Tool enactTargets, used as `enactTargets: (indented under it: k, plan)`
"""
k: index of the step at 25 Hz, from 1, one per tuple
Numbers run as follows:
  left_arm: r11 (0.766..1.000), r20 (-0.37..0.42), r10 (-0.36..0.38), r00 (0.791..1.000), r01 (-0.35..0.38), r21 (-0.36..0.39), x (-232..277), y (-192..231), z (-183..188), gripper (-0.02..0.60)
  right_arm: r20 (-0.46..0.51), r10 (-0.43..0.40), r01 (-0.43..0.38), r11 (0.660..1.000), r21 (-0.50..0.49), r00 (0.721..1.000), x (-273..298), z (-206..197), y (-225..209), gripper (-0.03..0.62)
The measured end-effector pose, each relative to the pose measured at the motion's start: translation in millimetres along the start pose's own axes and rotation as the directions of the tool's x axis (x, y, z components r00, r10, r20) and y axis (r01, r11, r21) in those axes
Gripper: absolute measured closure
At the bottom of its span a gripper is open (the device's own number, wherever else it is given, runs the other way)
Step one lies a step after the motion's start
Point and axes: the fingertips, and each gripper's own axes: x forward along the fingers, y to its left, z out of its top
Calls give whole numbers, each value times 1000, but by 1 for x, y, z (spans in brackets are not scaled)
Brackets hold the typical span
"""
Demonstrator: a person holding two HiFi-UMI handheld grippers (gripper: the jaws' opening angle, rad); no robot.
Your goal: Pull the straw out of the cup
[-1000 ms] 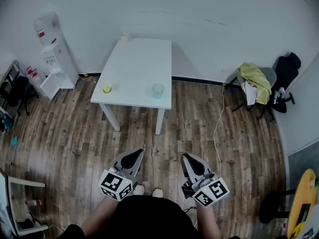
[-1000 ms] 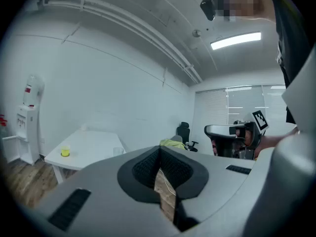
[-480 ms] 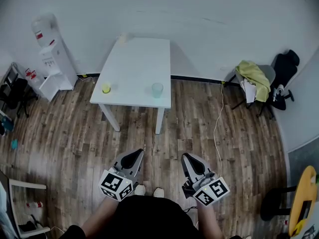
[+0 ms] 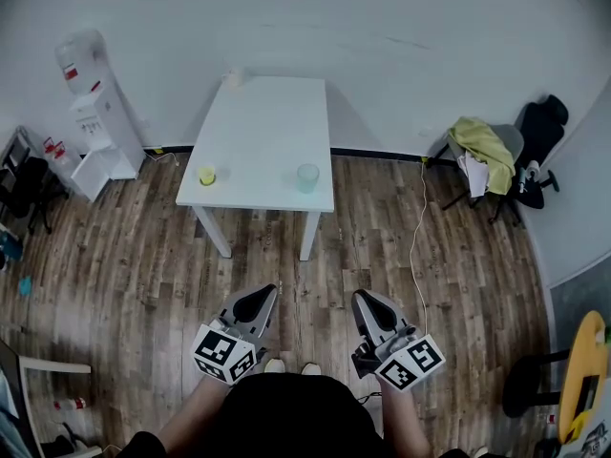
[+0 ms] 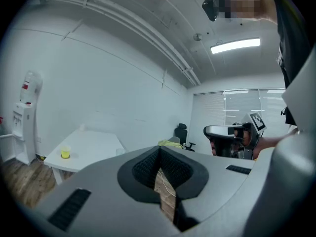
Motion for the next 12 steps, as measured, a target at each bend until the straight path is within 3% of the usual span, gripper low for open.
enactTargets:
  k: [12]
  plan:
    - [999,13,-38,999,39,-9,-28,37,-3,568,-14,-22,21,998,-67,1000,26,-19,38,571]
